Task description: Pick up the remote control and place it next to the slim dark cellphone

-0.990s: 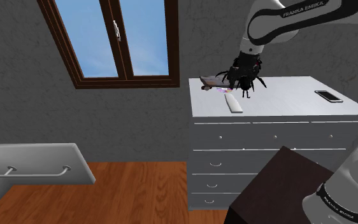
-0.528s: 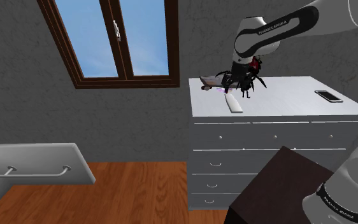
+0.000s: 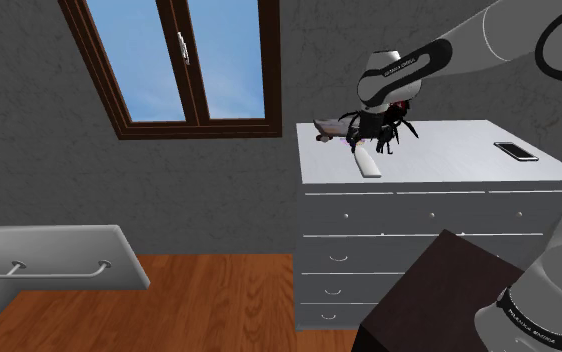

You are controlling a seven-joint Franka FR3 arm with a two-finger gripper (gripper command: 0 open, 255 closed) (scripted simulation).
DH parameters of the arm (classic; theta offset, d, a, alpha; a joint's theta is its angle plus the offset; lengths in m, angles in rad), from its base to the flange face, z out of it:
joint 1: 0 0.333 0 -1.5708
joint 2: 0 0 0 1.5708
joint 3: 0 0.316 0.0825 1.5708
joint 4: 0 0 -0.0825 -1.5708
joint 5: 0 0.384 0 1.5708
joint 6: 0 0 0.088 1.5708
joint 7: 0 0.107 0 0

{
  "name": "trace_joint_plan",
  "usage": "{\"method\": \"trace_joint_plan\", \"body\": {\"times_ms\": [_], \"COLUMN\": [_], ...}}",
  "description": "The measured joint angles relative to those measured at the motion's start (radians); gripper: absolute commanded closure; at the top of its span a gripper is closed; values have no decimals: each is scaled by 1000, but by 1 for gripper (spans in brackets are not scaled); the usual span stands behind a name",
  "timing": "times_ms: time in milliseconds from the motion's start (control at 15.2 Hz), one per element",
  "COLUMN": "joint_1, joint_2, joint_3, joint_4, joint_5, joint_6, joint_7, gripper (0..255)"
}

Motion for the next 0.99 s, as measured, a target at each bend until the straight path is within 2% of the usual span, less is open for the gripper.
{"method": "trace_joint_plan", "body": {"times_ms": [528,924,990], "joint_1": [-8,-8,-8], "joint_2": [67,68,68], "joint_3": [-4,-3,-3], "joint_4": [-18,-25,-25], "joint_5": [8,8,8], "joint_6": [81,91,91], "joint_7": [-2,-2,-2], "gripper": [0,0,255]}}
